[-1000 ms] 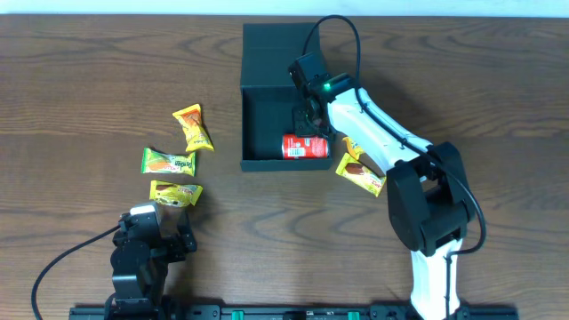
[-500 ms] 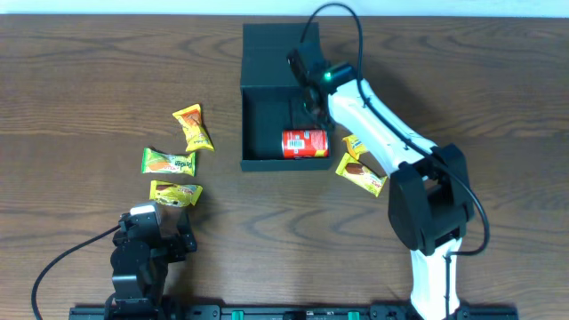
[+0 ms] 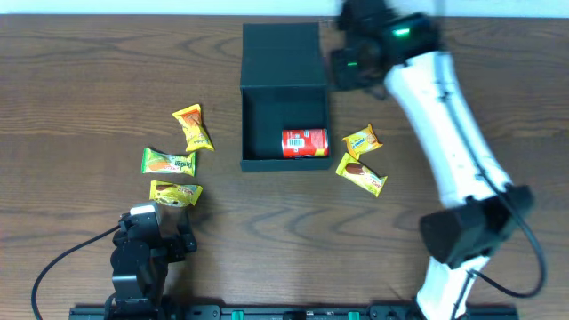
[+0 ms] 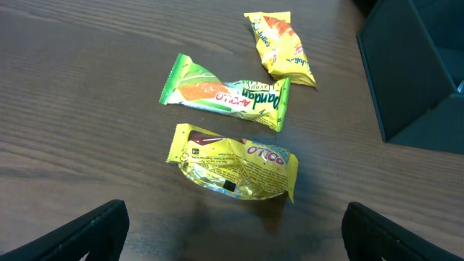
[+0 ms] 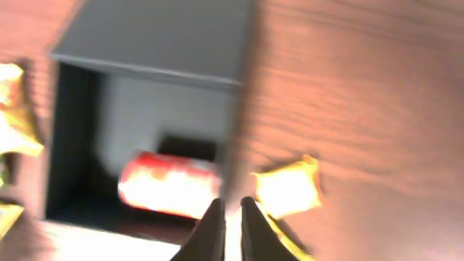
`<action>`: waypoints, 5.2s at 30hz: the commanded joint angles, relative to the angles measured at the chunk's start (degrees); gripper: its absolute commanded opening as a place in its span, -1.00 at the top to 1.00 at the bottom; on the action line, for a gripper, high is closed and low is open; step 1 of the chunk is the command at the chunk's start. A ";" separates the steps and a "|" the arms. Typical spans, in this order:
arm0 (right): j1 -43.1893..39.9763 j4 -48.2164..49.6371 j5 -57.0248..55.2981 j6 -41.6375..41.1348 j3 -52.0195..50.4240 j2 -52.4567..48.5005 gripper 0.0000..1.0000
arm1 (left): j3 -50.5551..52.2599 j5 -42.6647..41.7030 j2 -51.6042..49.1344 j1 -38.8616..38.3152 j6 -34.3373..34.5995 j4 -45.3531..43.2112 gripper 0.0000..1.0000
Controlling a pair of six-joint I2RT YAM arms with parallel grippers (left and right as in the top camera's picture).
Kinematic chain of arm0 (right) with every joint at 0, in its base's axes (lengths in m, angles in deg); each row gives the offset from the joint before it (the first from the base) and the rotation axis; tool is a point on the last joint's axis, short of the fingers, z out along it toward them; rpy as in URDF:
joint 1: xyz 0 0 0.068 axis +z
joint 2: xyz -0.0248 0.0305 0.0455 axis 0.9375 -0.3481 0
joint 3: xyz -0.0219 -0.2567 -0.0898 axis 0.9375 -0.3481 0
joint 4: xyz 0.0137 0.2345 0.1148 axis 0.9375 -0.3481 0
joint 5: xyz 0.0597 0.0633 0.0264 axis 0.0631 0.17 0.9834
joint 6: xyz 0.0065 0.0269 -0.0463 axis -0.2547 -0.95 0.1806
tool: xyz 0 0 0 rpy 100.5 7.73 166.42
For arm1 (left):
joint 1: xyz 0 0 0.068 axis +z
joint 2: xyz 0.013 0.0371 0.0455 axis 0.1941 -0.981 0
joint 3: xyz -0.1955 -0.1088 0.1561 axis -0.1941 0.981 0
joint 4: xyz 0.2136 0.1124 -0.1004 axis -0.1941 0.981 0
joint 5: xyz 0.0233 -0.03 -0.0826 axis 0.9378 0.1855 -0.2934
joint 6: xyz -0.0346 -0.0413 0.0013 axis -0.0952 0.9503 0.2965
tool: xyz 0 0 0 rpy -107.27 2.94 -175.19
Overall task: Pack container
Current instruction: 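Withdraw the right gripper from the box toward the snacks, then grasp the yellow Julie's Lemond packet with the right gripper, then carry the Lemond packet into the box and release it beside the can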
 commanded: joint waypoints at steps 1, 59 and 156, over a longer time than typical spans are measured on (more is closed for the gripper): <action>-5.01 -3.50 1.16 6.93 -0.57 0.42 0.92 | 0.35 0.44 0.28 -0.20 -0.22 0.22 -0.90; -6.23 30.62 3.15 23.30 -42.25 -0.79 -0.99 | 0.35 0.44 0.28 -0.20 -0.22 0.22 -0.90; 21.16 8.39 4.20 35.67 -3.98 -14.14 0.24 | 0.35 0.44 0.28 -0.20 -0.22 0.22 -0.90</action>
